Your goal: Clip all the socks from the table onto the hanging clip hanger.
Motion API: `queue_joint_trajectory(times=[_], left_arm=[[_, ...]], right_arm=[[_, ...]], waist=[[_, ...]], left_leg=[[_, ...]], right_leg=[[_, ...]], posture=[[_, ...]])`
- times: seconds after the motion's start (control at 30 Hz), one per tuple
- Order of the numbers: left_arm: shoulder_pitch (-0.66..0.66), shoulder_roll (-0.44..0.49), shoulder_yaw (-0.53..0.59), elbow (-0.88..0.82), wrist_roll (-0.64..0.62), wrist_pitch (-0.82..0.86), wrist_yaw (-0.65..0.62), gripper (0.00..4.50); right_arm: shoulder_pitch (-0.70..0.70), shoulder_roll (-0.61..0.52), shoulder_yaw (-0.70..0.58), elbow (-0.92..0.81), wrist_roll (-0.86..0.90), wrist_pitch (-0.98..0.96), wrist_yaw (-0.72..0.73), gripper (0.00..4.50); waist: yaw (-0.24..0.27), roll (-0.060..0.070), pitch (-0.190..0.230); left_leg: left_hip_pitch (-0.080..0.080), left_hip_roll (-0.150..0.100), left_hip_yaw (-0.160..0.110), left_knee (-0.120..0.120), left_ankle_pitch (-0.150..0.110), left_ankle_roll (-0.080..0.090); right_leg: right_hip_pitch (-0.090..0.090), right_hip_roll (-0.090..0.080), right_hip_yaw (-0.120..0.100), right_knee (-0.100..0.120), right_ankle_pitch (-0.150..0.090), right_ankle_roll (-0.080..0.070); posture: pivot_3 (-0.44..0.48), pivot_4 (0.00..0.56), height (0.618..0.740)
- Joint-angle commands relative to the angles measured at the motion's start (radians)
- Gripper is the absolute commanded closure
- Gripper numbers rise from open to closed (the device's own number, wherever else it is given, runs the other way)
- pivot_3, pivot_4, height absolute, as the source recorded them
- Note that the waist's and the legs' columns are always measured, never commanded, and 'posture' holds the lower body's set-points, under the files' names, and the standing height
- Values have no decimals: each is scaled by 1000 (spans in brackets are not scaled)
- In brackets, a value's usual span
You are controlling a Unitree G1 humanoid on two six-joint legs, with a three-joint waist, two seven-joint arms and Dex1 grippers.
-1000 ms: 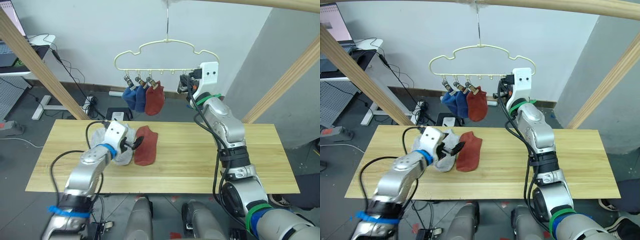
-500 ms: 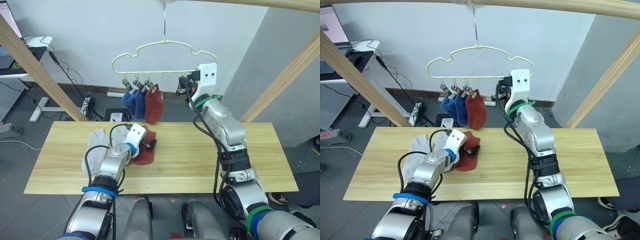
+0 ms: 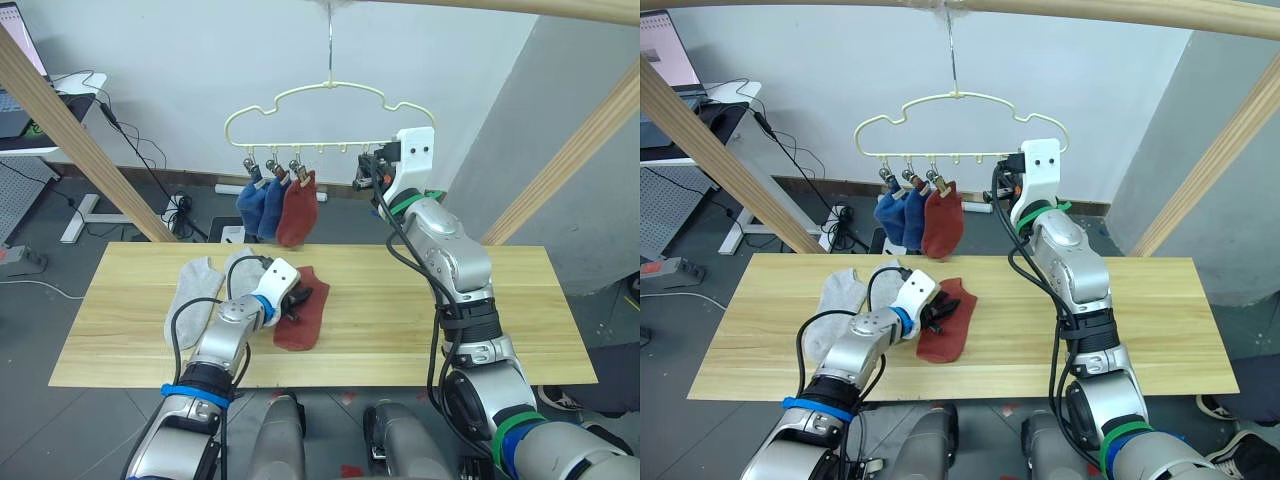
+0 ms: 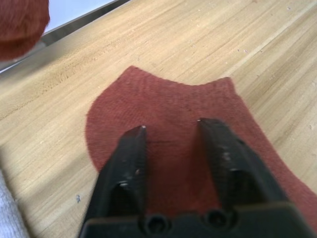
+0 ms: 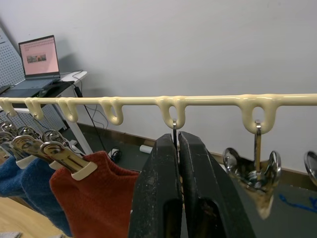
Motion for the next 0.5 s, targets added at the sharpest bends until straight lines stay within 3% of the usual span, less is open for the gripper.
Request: queue_joint_trajectory(times=[0.03,0.13,0.5], left_arm=[[30,12,-7,-43,0,-5,-33,3773],[42,15,6,-71,-16,-28,-54,4456],[115,75,110,-340,-190,107,-178,4456]], right_arm=[[0,-2,-3,-14,5,-3,7,4500],[-1,-4,-3,-11,4,-4,11,4500],[10,-8,-2,-22,2,-3,16,4500]], waist=[[0,0,0],[1,0,0],[0,0,0]], left_leg=[[0,0,0,0,0,0],[0,0,0,0,0,0],[0,1,0,0,0,0]], right_leg=[[0,0,0,0,0,0],[0,0,0,0,0,0],[0,0,0,0,0,0]], posture=[[62,224,740],[63,221,740],[62,204,740]])
